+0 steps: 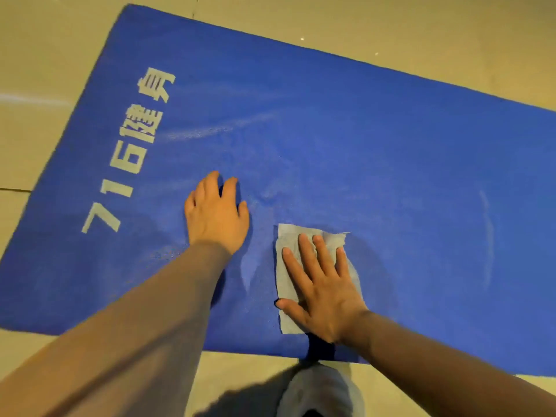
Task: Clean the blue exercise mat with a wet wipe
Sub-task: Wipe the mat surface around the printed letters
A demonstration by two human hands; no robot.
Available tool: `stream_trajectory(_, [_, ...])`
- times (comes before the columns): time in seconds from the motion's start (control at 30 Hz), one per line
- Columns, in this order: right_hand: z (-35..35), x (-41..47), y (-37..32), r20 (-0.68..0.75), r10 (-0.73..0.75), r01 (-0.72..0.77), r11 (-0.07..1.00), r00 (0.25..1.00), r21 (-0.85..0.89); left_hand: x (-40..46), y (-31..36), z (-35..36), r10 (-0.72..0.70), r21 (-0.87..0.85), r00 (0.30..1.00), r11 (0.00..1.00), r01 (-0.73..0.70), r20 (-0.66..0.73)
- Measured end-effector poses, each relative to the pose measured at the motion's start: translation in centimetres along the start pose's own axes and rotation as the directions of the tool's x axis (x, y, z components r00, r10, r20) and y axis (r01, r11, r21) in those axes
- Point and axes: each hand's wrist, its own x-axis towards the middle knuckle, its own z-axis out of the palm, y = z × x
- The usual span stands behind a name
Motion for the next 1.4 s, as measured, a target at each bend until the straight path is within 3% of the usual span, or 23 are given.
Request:
stream_trajectory(0.07, [-1.5, -0.2, 0.8, 0.083, -0.078, 0.079, 0.997, 0.993, -0.004, -4.2, -1.4, 0.6, -0.016, 0.025, 1.000, 1.000, 0.016, 0.014])
stream_trajectory(0.13, [-3.6, -0.6, 1.3, 0.115, -0.067, 0.044, 0.981, 0.991, 0.188, -7.5, -2.1, 1.3, 0.079, 0.058, 0.995, 0.995, -0.076, -0.052])
stream_trajectory(0.23, [-4.8, -1.4, 2.0, -0.105, 0.086, -0.051, 0.952, 0.991, 0.301, -10.0, -2.9, 1.8, 0.322, 0.161, 0.945, 0.938, -0.308, -0.066])
stream_trajectory(0.3, [-3.9, -2.3, 3.2, -0.161, 0.193, -0.133, 0.936, 0.968, 0.325, -9.6, -2.3, 1.6, 0.372, 0.179, 0.928, 0.915, -0.362, -0.021])
stream_trajectory(0.4, [-2.2, -3.9, 4.8, -0.063, 0.266, -0.218, 0.886, 0.962, 0.409, -8.9, 0.6, 1.5, 0.371, 0.163, 0.928, 0.913, -0.373, 0.041])
stream_trajectory(0.47, [-1.1, -4.9, 5.6, 0.013, 0.274, -0.258, 0.886, 0.962, 0.385, -9.1, 3.0, 2.5, 0.451, 0.121, 0.891, 0.883, -0.454, 0.057])
stream_trajectory(0.53, [-0.6, -5.3, 6.3, 0.003, 0.325, -0.308, 0.895, 0.946, 0.321, -9.6, 5.4, 3.5, 0.501, 0.105, 0.860, 0.854, -0.509, 0.099])
stream_trajectory(0.6, [-0.5, -5.2, 6.7, 0.010, 0.404, -0.390, 0.875, 0.915, 0.288, -9.9, 7.6, 5.0, 0.471, 0.120, 0.861, 0.859, -0.497, 0.194])
stream_trajectory(0.67, [-0.4, -5.0, 7.1, 0.110, 0.437, -0.448, 0.833, 0.893, 0.326, -10.1, 9.0, 7.1, 0.356, 0.165, 0.888, 0.896, -0.413, 0.292])
stream_trajectory(0.73, [-0.2, -4.8, 7.4, 0.214, 0.420, -0.470, 0.815, 0.882, 0.338, -10.5, 9.5, 9.0, 0.310, 0.225, 0.920, 0.904, -0.364, 0.241])
stream_trajectory(0.83, [-0.4, -4.5, 7.9, 0.308, 0.391, -0.484, 0.809, 0.867, 0.335, -10.9, 8.5, 10.5, 0.369, 0.291, 0.915, 0.868, -0.402, 0.163])
stream_trajectory(1.07, [0.0, -4.4, 8.8, 0.336, 0.357, -0.467, 0.812, 0.872, 0.349, -5.4, 2.1, 7.3, 0.600, 0.249, 0.778, 0.737, -0.629, 0.189])
stream_trajectory(1.13, [0.0, -4.2, 8.8, 0.337, 0.354, -0.460, 0.829, 0.872, 0.319, -2.5, -1.2, 5.0, 0.543, 0.298, 0.823, 0.768, -0.567, 0.168])
stream_trajectory(1.27, [-0.4, -4.0, 8.4, 0.358, 0.369, -0.473, 0.839, 0.858, 0.269, -2.1, -8.9, 0.4, 0.226, 0.323, 0.964, 0.910, -0.261, 0.144])
stream_trajectory(1.33, [-0.8, -3.9, 8.0, 0.375, 0.376, -0.481, 0.842, 0.848, 0.244, -5.2, -10.6, -0.3, 0.156, 0.313, 0.983, 0.933, -0.178, 0.094])
stream_trajectory(1.4, [-1.7, -3.8, 7.7, 0.370, 0.376, -0.469, 0.860, 0.849, 0.200, -7.8, -10.4, -0.1, 0.114, 0.319, 0.985, 0.936, -0.151, 0.133])
